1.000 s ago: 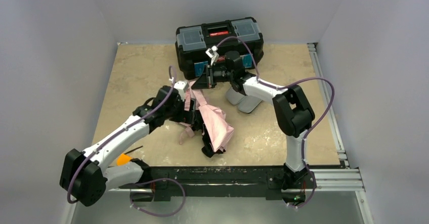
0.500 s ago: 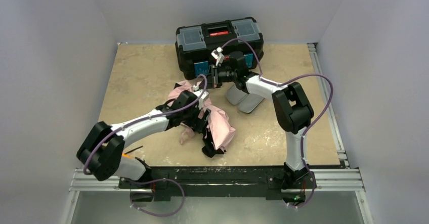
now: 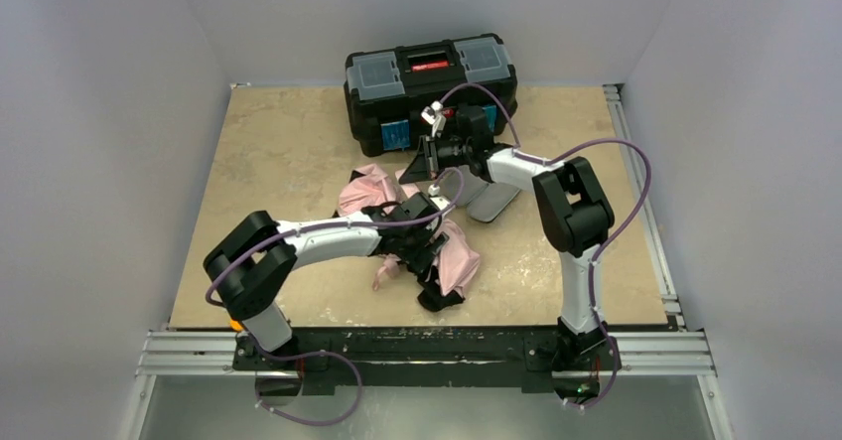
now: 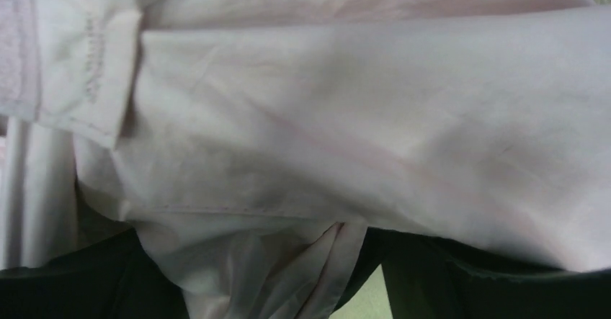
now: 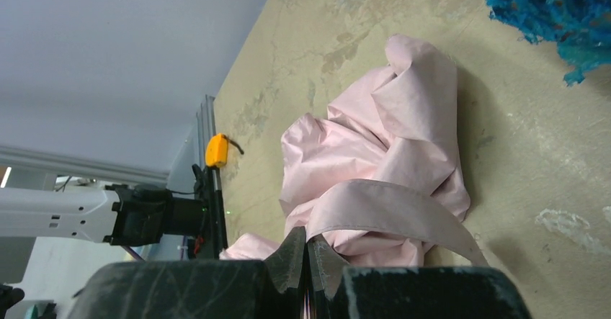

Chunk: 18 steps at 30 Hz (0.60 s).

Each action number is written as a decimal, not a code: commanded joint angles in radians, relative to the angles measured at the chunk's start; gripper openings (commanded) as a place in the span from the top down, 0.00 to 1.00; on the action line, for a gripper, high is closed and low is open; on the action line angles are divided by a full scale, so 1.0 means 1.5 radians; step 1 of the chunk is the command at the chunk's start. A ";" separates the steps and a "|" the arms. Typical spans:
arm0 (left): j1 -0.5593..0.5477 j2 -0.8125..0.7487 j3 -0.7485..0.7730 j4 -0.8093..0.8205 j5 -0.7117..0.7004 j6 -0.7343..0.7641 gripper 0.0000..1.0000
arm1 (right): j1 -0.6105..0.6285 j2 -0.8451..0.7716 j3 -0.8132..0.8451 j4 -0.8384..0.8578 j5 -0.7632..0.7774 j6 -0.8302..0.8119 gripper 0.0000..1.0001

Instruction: Put away the umbrella

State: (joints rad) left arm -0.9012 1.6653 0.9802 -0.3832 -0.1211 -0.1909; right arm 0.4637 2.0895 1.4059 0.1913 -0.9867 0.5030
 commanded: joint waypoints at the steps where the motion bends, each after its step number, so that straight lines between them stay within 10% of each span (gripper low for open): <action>1: -0.053 0.051 -0.007 -0.039 -0.060 -0.049 0.32 | -0.001 -0.013 -0.017 0.010 -0.023 -0.028 1.00; 6: -0.114 0.063 0.009 -0.067 -0.148 -0.062 1.00 | 0.005 -0.013 -0.035 0.028 -0.028 -0.014 1.00; 18: -0.292 0.118 0.121 -0.235 -0.435 -0.104 1.00 | 0.069 0.001 -0.112 0.091 0.069 0.052 1.00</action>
State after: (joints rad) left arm -1.2575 1.7790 1.0851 -0.5716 -0.6044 -0.2817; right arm 0.5499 2.0895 1.3075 0.2253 -0.9829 0.5198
